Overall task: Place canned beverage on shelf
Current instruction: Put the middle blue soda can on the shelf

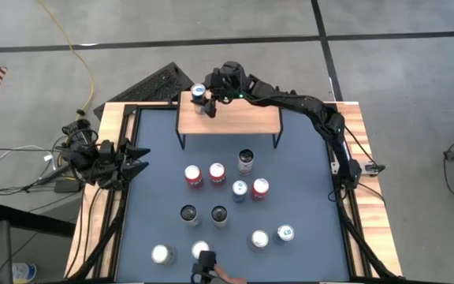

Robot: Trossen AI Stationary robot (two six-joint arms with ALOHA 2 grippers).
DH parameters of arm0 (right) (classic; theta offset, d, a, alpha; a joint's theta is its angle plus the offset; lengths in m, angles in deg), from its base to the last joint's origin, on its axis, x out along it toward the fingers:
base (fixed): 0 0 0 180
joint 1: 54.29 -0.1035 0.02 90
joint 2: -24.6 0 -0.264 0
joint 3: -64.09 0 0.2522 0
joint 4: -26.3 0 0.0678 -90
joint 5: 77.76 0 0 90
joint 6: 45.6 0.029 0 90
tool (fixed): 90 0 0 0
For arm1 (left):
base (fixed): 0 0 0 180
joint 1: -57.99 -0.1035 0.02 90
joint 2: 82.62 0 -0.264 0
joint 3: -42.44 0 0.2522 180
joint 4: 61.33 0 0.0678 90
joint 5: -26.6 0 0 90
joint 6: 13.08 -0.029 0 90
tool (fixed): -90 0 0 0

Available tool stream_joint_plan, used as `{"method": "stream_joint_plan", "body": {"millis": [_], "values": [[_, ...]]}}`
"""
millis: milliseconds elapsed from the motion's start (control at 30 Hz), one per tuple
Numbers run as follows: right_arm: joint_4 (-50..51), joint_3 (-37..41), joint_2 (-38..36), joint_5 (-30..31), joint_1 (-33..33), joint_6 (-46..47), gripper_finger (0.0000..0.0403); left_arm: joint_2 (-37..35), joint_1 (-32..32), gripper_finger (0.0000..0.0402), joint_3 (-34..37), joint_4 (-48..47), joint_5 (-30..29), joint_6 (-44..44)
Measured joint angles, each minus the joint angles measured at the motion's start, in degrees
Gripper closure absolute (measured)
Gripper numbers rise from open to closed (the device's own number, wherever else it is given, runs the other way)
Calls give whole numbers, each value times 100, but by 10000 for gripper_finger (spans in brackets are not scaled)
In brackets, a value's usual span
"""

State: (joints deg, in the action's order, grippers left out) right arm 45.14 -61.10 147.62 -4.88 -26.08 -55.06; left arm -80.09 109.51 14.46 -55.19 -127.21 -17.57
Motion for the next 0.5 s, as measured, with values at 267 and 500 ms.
{"method": "stream_joint_plan", "body": {"millis": [267, 500], "values": [[74, 2, 0, 62, 2, 8, 111, 2, 0, 129, 0, -2, -2, -38], [186, 2, 0, 185, 55, -1, 85, 0, 0, 129, 0, -8, -2, -40]]}}
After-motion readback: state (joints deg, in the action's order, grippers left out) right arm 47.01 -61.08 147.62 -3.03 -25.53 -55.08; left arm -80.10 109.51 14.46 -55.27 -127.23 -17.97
